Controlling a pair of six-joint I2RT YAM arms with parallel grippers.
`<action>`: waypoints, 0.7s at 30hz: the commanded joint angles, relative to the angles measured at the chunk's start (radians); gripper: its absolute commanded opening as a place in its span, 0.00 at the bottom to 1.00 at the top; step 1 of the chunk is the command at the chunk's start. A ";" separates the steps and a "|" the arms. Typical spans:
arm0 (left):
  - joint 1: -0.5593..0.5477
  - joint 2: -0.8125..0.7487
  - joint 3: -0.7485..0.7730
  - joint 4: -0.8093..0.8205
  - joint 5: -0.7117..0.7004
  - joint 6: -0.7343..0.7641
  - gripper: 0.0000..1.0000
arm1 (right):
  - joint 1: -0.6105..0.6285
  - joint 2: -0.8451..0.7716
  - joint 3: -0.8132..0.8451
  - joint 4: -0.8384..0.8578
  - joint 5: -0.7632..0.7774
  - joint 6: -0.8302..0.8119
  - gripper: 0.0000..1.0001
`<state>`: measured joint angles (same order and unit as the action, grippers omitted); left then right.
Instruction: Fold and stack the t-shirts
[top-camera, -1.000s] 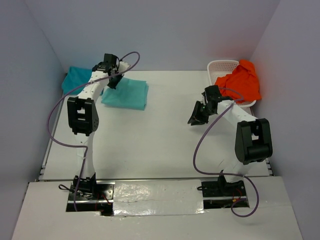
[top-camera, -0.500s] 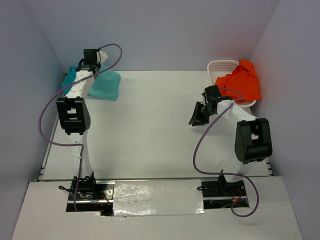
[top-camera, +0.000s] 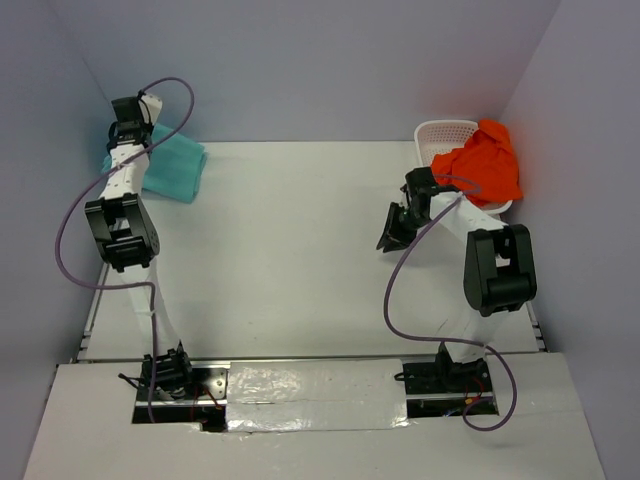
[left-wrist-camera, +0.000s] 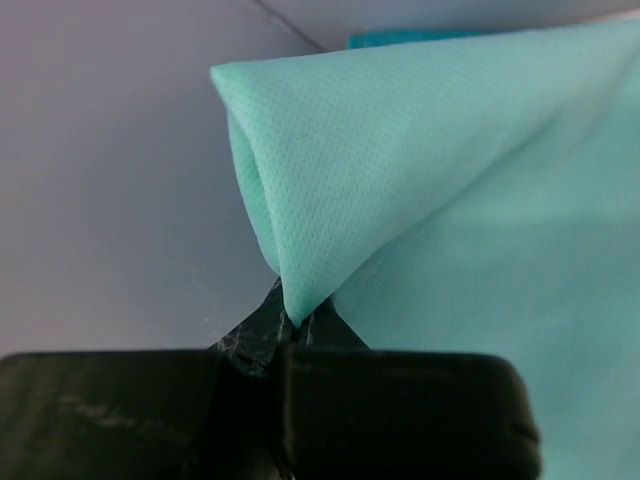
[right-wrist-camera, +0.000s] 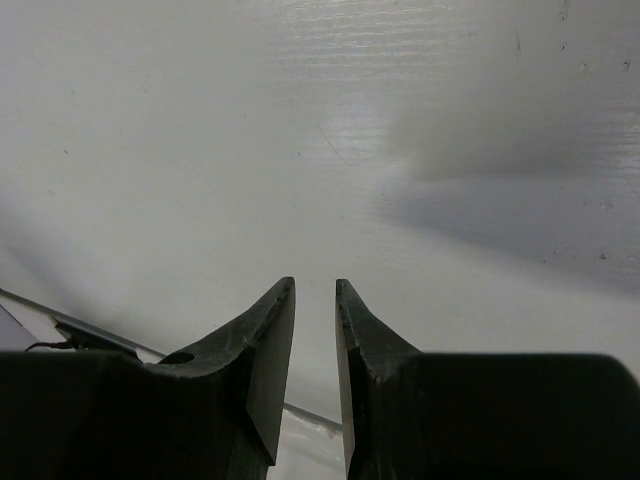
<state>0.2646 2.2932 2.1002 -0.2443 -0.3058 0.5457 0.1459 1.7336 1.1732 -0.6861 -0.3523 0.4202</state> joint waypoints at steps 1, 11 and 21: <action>0.002 0.098 0.099 0.045 -0.002 -0.006 0.00 | 0.003 0.011 0.059 -0.044 -0.004 -0.014 0.31; 0.090 0.250 0.282 -0.096 -0.207 -0.127 0.81 | 0.004 -0.049 0.154 -0.124 -0.002 -0.014 0.34; 0.072 -0.032 0.140 -0.182 0.016 -0.207 0.84 | -0.097 0.046 0.633 -0.291 0.039 -0.073 0.48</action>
<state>0.3595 2.4386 2.2398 -0.4084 -0.3691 0.3859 0.1204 1.7458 1.6363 -0.9237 -0.3462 0.3828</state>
